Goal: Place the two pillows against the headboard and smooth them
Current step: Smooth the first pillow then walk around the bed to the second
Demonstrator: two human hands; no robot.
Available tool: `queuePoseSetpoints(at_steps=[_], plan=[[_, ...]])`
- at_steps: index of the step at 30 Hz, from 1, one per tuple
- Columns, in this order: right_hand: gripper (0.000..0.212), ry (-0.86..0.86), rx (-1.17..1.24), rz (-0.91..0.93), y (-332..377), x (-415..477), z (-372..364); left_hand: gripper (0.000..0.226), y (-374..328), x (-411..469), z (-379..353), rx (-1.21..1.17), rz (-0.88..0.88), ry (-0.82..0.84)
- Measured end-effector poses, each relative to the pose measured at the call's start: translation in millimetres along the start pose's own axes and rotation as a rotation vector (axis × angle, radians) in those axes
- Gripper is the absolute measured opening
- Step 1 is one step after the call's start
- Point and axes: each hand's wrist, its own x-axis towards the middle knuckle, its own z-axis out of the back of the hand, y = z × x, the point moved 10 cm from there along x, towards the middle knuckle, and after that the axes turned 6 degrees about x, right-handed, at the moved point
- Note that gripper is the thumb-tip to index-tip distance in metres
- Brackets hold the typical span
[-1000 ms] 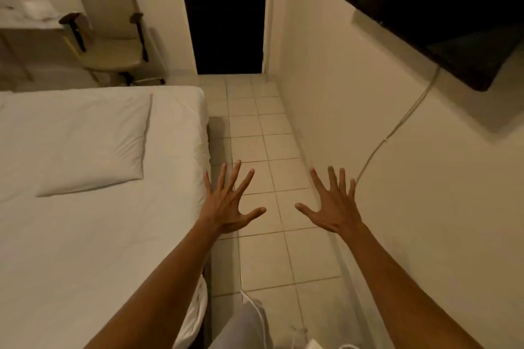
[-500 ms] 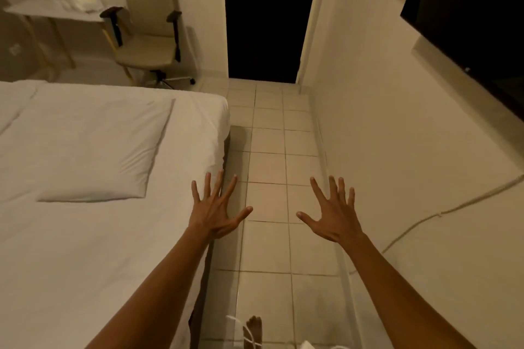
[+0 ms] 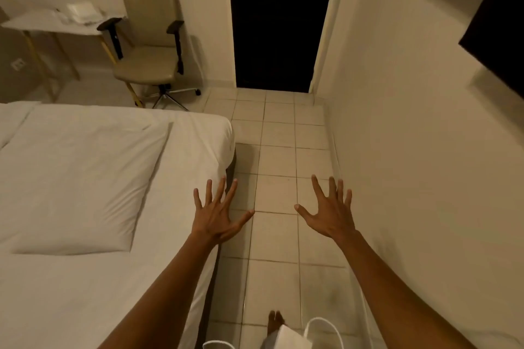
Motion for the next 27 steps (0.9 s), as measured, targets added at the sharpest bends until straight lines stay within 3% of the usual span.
queuePoseSetpoints(at_steps=[9,19,27], plan=[[0.099,0.008,-0.040,0.074,31,187,50,0.104,27,158,53,-0.016,0.040,-0.074],[0.097,0.015,-0.016,0.113,100,384,63,0.106,93,345,50,0.030,0.064,0.002],[0.097,0.004,-0.055,0.161,103,551,93,0.103,102,524,82,0.035,0.074,0.006]])
